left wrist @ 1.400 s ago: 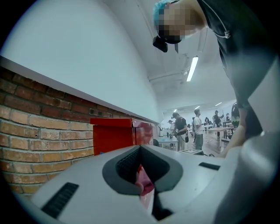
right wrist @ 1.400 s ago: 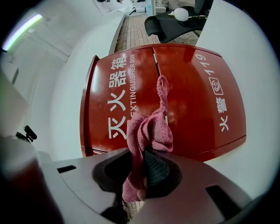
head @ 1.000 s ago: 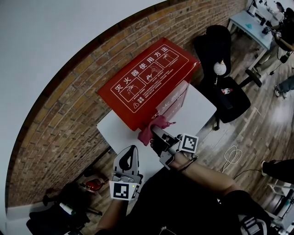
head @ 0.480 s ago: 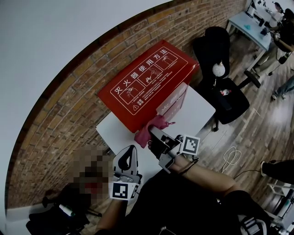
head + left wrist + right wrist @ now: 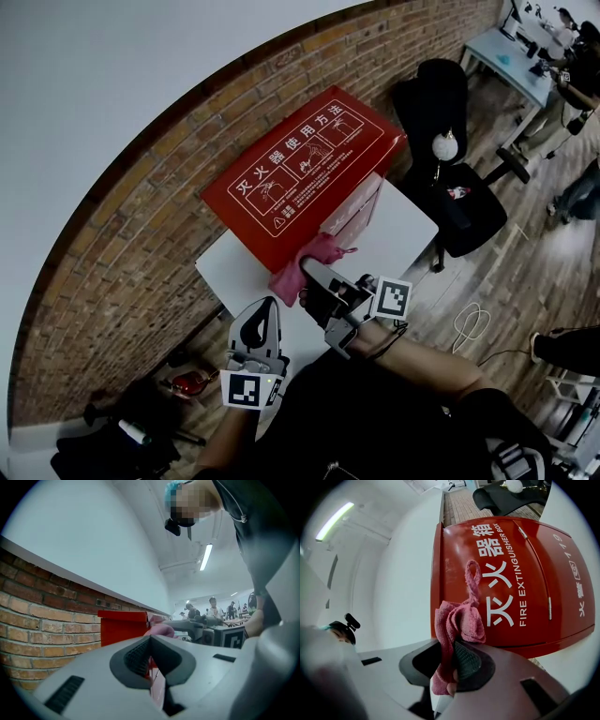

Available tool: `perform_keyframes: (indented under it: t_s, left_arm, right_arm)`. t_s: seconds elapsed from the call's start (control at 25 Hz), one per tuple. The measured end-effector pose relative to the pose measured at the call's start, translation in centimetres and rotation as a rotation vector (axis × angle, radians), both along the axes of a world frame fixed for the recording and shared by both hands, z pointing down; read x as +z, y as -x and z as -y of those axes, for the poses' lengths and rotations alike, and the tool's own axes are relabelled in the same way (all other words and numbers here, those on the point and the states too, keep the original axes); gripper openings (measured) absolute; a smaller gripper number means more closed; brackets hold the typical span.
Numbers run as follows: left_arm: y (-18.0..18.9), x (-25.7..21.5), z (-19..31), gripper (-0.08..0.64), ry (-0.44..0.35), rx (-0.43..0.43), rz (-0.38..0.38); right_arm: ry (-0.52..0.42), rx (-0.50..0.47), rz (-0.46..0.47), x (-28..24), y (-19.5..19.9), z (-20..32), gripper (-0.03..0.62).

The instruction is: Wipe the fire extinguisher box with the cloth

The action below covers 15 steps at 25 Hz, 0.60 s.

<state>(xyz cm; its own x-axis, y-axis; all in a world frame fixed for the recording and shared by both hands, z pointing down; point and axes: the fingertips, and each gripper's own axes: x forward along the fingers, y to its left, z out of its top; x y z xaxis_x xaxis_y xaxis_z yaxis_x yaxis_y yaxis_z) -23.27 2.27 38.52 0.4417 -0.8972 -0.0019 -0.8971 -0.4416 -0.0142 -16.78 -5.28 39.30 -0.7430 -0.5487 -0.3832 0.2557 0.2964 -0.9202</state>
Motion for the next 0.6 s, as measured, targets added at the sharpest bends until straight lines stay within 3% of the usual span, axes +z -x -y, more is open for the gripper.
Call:
perform_keyframes:
  t_s: [0.32, 0.6]
  left_arm:
    - [0.4, 0.2, 0.0, 0.034, 0.001, 0.0, -0.021]
    - [0.2, 0.2, 0.4, 0.034, 0.001, -0.004, -0.045]
  right_arm:
    - [-0.057, -0.014, 0.005, -1.6, 0.1, 0.0, 0.078]
    - [-0.125, -0.014, -0.111, -1.9, -0.4, -0.4, 0.078]
